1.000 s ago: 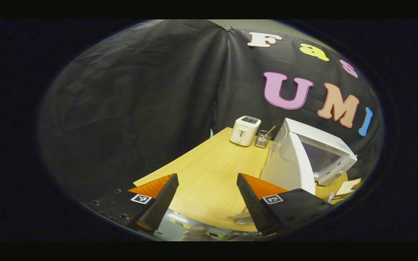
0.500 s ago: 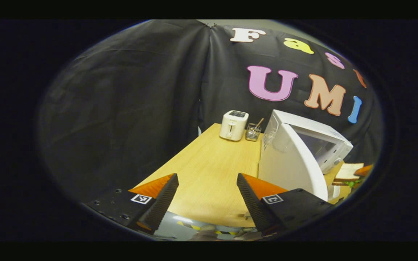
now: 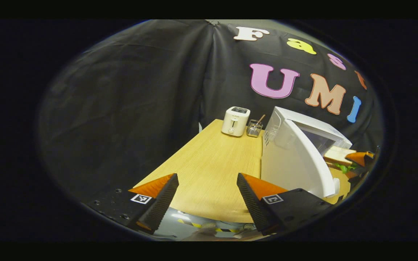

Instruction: Open the microwave oven with the left hand, put the food in, and close the microwave oven.

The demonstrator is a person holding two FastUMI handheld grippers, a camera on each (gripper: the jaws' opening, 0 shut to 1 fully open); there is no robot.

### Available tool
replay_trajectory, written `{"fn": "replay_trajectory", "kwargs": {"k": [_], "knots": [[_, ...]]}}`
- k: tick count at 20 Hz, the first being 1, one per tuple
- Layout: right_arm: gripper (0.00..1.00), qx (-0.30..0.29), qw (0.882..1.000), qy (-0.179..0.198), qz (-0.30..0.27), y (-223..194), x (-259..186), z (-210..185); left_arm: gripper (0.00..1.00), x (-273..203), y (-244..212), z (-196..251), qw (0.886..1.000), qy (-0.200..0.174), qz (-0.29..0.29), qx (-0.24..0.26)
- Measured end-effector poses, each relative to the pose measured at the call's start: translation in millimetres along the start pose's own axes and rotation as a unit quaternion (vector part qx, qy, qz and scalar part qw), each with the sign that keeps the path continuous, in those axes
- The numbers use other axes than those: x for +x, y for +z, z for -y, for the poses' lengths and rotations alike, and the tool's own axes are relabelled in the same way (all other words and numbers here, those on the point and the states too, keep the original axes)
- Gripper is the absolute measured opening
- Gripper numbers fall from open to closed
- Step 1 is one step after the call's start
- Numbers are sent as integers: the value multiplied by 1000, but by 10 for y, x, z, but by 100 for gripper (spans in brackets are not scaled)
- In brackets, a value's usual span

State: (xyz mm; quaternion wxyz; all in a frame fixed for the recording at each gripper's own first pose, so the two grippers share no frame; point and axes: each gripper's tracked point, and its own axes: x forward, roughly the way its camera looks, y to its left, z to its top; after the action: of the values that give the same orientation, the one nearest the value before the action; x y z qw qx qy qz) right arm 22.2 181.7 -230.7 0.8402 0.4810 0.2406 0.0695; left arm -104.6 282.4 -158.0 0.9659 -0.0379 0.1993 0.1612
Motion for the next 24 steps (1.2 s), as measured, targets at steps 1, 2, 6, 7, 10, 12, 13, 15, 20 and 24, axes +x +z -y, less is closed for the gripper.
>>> {"fn": "replay_trajectory", "kwargs": {"k": [1, 2, 6, 7, 10, 12, 13, 15, 20, 24], "knots": [[38, -14, 1000, -6, 2, 8, 110, 25, 91, -1, 9, 4, 1000, 0, 1, -1], [38, -23, 1000, -15, 1, 4, 239, 72, 95, -3, 14, -7, 1000, 2, 2, -1], [38, -43, 999, -20, -5, 23, 718, 122, 91, -49, 79, -57, 1000, 19, 18, -5], [38, -50, 998, -24, -3, 46, 854, 148, 95, -55, 69, -54, 1000, 22, 16, -7], [38, -62, 998, -32, 3, 145, 1204, 190, 99, -95, 45, -68, 999, 38, 15, -11], [38, -71, 997, -37, 9, 221, 1394, 217, 95, -118, 51, -99, 998, 55, 16, -13], [38, -74, 996, -41, 11, 258, 1484, 234, 95, -131, 50, -119, 998, 63, 16, -14], [39, -75, 996, -44, 17, 316, 1635, 259, 95, -129, 50, -133, 997, 74, 14, -19], [38, -92, 994, -42, 33, 348, 1937, 222, 91, -44, -24, -125, 996, 81, -7, -27], [38, -101, 993, -48, 38, 282, 2177, 220, 94, 19, -53, -117, 997, 78, -20, -21]]}}
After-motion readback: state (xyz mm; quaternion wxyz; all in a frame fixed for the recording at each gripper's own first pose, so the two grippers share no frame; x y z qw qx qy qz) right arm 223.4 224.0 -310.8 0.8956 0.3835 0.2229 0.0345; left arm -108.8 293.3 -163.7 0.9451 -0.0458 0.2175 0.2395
